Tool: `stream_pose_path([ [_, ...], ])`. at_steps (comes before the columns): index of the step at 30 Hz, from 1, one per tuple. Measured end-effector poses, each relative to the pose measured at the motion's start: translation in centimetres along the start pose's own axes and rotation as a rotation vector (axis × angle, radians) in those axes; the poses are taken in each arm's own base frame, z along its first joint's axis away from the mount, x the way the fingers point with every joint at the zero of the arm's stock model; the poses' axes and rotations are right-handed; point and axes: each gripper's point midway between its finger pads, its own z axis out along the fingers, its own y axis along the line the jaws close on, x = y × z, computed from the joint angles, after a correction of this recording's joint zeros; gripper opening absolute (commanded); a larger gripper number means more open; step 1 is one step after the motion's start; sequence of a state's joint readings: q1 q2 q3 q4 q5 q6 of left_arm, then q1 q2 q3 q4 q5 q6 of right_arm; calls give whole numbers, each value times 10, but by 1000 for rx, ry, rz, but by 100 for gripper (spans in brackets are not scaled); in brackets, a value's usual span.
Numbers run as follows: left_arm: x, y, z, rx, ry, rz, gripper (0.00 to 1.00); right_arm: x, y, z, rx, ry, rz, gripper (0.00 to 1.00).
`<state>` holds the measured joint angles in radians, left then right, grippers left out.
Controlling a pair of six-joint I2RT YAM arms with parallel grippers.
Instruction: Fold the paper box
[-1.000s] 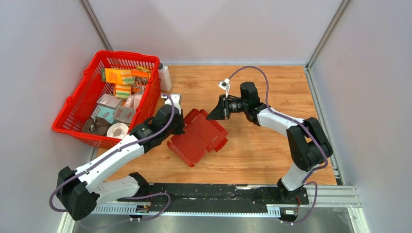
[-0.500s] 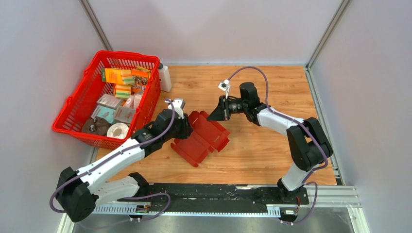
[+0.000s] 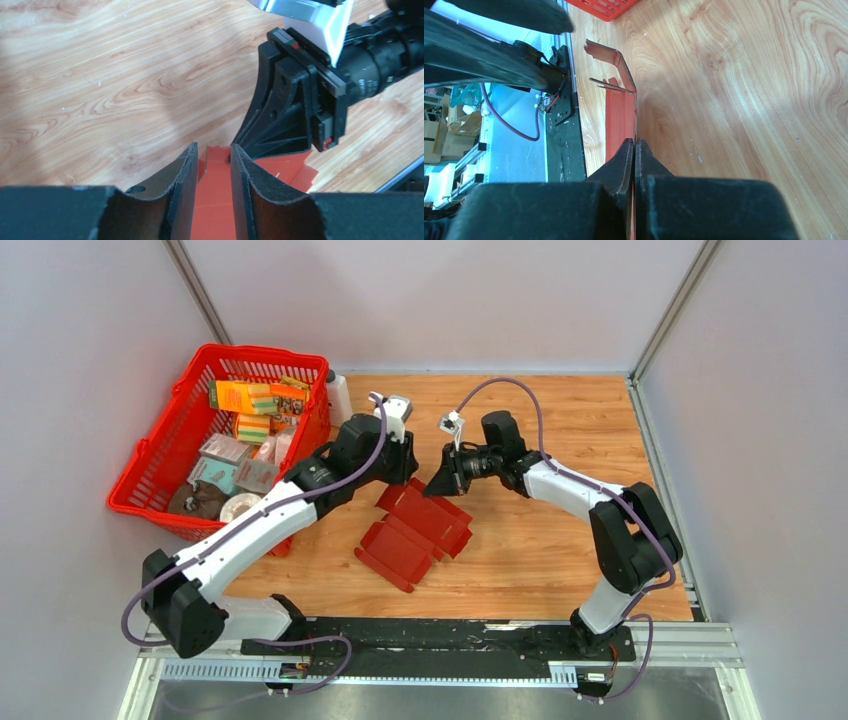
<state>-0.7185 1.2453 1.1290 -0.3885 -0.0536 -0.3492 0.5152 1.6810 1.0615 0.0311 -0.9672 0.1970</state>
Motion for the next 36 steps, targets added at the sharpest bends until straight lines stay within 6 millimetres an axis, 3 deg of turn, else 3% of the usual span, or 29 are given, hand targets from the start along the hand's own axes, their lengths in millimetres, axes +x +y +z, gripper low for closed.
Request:
stream_pose_path([
  [9,39,4,14,-44,163,132,42,3,0,0,1,9,1,0],
  [14,46,6,15,-69,189,174,28,3,0,0,-1,10,1,0],
  [19,49,13,18,-106,203,207,3,3,0,0,-2,10,1,0],
  [21,51,14,20,-116,209,219,0,3,-1,0,5,9,3,1],
  [23,52,15,22,-126,210,230,0,3,-5,-1,34,12,21,14],
  [24,51,15,24,-134,205,236,0,3,-7,-1,57,14,34,34],
  [25,51,15,25,-138,198,237,0,2,-8,-2,81,15,51,41],
  [28,57,20,31,-159,165,219,0,-10,-22,-9,242,8,137,50],
  [32,87,33,38,-197,153,160,0,-32,-39,-29,484,-51,280,54],
  [36,105,42,42,-224,104,74,0,-34,-33,-56,642,-172,429,79],
])
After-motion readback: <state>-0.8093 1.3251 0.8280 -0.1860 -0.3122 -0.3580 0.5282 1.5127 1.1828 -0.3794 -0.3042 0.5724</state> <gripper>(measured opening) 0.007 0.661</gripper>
